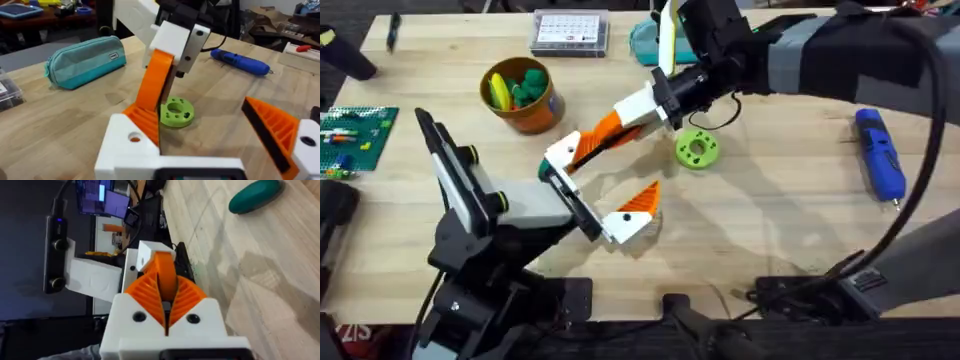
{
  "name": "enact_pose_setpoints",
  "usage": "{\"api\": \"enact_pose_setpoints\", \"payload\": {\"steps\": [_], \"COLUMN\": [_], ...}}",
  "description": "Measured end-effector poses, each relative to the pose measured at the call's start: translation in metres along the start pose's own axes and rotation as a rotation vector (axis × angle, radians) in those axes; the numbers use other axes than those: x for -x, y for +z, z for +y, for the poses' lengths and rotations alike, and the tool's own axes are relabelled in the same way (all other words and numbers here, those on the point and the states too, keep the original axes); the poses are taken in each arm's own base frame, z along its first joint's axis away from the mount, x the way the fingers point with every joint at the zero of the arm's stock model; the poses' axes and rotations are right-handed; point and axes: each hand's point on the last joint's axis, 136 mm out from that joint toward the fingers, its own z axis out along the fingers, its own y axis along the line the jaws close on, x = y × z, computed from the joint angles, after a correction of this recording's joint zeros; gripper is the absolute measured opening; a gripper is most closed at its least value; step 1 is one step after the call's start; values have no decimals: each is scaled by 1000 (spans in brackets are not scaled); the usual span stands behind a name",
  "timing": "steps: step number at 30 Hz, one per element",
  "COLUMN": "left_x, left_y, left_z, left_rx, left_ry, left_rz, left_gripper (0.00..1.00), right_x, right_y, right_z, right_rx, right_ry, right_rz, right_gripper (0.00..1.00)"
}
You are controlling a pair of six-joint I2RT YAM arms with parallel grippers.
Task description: Pick up the gripper from the table and insert it into the empty holder that is missing its gripper. Then pick up a screw, insert it into the mounting hole, and use the screwdriver to tighten it. Finally, clean up the table by picking up the vegetable and placing it into the bucket.
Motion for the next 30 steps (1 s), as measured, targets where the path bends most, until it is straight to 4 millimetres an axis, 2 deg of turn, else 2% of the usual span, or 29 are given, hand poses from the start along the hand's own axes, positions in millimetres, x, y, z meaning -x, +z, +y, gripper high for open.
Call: {"api": "enact_pose_setpoints", "payload": {"steps": [8, 10, 14, 17, 25, 28, 30], "left_x": [0, 0, 0, 0, -1, -1, -1], "left_y": [0, 0, 0, 0, 0, 0, 0], "left_z": [0, 0, -2, -7, -12, -13, -13], "left_rx": [0, 0, -10, -42, -71, -73, -73], "left_ry": [-2, -1, -1, 0, 2, 2, 2], "left_rz": [0, 0, 1, 3, 5, 5, 5], "left_gripper": [990, 990, 990, 990, 990, 990, 990], "right_x": [0, 0, 0, 0, 0, 0, 0], "right_y": [0, 0, 0, 2, 3, 3, 3], "right_z": [0, 0, -1, -1, -1, -1, -1], "right_rx": [0, -1, -6, -12, -12, -13, -15], "right_ry": [2, 5, 8, 4, 2, 4, 4], "right_rz": [0, 0, -2, 0, 2, 1, 1], "right_gripper": [28, 111, 196, 334, 455, 581, 704]}}
